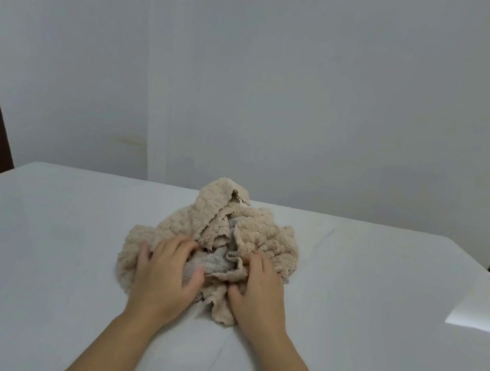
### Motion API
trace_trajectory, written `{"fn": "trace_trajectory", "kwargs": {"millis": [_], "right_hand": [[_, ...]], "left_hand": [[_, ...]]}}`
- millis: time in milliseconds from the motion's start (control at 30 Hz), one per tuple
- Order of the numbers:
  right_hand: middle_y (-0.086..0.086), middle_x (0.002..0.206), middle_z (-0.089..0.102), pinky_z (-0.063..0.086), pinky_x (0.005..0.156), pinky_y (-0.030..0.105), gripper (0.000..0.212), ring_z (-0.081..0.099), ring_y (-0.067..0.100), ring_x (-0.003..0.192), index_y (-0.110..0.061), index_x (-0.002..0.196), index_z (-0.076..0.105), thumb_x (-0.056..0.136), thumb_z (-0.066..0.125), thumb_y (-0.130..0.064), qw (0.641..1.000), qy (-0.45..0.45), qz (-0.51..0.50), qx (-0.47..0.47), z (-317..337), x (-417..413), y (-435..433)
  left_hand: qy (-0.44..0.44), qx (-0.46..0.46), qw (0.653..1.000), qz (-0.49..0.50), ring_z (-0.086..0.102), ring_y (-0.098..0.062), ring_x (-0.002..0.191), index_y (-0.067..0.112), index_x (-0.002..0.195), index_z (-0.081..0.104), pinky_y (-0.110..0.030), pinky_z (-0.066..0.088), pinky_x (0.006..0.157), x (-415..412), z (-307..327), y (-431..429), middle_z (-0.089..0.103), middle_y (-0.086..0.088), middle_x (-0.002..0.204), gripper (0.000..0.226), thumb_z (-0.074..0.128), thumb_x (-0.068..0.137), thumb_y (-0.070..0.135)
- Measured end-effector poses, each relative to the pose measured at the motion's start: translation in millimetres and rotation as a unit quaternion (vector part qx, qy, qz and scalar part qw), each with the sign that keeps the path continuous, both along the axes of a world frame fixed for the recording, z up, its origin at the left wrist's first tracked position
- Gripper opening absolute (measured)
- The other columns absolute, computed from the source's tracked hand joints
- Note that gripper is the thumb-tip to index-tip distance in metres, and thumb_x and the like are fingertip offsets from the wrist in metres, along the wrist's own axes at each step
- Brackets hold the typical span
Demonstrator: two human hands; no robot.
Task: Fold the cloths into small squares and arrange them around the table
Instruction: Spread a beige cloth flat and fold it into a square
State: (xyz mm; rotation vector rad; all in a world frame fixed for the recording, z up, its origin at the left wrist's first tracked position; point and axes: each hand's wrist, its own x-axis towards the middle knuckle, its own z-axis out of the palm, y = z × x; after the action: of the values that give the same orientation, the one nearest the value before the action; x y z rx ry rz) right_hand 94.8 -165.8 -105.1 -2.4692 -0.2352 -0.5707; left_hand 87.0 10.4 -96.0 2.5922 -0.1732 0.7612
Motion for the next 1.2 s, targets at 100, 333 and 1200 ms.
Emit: {"fn": "trace_trajectory", "kwargs": {"millis": [100,333,1200], "right_hand": [[-0.003,0.110,0.050,0.043,0.090,0.041,0.034,0.050,0.022,0.103,-0.022,0.103,0.045,0.070,0.049,-0.028,0.998,-0.012,-0.007,0.057,3.0,-4.9,2.7],[0.001,0.163,0.003,0.004,0.119,0.054,0.069,0.000,0.028,0.150,-0.026,0.150,0.018,0.087,0.041,-0.041,0.989,0.094,0.001,-0.115,3.8,-9.6,10.4],[0.000,0.125,0.055,0.035,0.101,0.041,0.026,0.044,0.021,0.120,-0.016,0.098,0.059,0.075,0.070,-0.015,0.959,-0.108,0.199,-0.171,80.4,24.4,59.9]], "left_hand": [[-0.055,-0.059,0.997,0.012,0.052,-0.013,0.113,0.017,0.117,0.062,-0.053,0.028,0.113,-2.1,6.1,3.4,0.060,0.006,0.117,0.044,0.034,0.091,0.039],[-0.083,-0.202,0.975,0.031,0.053,-0.017,0.088,0.008,0.110,0.054,-0.031,0.044,0.076,-4.6,9.0,8.2,0.052,0.001,0.100,0.032,0.057,0.083,-0.009],[-0.196,-0.237,0.947,-0.092,0.044,-0.008,0.072,0.023,0.080,0.048,-0.015,0.037,0.060,-21.6,40.3,21.2,0.041,0.011,0.083,0.023,0.050,0.072,0.002]]}}
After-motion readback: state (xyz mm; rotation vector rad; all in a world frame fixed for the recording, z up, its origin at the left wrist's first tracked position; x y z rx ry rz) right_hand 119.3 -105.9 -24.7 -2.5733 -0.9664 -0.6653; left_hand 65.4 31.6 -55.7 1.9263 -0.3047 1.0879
